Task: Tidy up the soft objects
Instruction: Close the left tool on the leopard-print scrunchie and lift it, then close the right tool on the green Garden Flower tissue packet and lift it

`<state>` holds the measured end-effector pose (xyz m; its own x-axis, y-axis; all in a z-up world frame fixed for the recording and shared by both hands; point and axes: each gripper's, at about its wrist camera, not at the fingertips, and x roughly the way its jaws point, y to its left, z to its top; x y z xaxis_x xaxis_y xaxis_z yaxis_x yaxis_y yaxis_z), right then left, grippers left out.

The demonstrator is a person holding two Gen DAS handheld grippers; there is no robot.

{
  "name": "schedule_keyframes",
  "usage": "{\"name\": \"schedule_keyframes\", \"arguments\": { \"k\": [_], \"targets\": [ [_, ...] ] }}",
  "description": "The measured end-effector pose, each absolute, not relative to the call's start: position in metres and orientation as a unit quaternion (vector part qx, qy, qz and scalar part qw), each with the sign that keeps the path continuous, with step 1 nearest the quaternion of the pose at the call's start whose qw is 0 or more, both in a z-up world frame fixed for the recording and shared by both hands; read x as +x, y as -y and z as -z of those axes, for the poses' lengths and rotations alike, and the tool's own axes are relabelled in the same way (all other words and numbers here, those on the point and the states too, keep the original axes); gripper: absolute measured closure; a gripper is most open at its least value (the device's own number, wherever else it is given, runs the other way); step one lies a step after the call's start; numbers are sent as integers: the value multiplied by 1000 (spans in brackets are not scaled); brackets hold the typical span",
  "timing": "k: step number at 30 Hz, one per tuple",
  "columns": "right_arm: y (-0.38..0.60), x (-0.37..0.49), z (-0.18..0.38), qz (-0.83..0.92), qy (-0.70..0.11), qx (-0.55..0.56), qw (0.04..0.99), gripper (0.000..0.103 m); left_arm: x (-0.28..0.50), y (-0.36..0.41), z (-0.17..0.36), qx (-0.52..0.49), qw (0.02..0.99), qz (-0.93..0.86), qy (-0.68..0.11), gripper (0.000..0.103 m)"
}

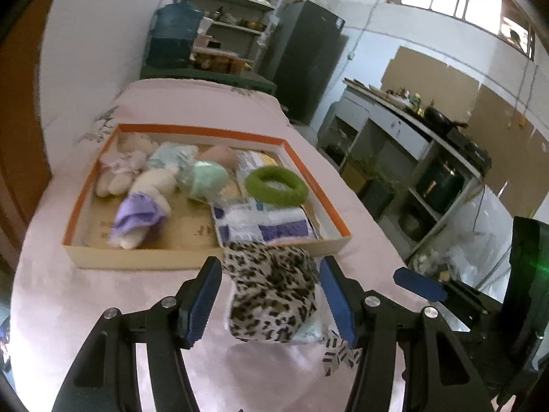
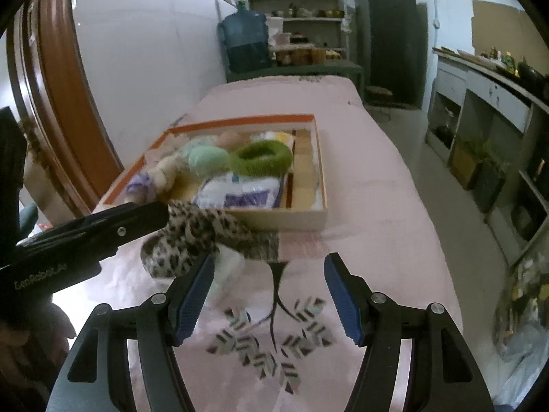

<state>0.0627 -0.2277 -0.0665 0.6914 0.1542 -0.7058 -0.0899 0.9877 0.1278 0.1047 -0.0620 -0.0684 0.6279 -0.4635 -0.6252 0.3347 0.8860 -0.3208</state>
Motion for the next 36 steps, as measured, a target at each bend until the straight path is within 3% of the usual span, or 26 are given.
{"name": "schedule_keyframes", "arguments": {
  "k": [9,13,16,26,36],
  "targets": [
    [232,57,83,-71,-408,46,909,35,118,79,97,-69,885,217,-407,46],
    [225,61,86,-107,-415,39,903,35,122,72,101,-83,883,216,-408,77],
    [215,72,91,-182,-433,11,883,28,118,64,99,-87,889,212,-396,87],
    [185,111,92,-331,-429,-137,829,26,92,39,65,-67,917,196,-341,89],
    [152,141,106,-434,-443,-236,748,26,87,16,60,-87,922,167,-339,89]
  ]
}}
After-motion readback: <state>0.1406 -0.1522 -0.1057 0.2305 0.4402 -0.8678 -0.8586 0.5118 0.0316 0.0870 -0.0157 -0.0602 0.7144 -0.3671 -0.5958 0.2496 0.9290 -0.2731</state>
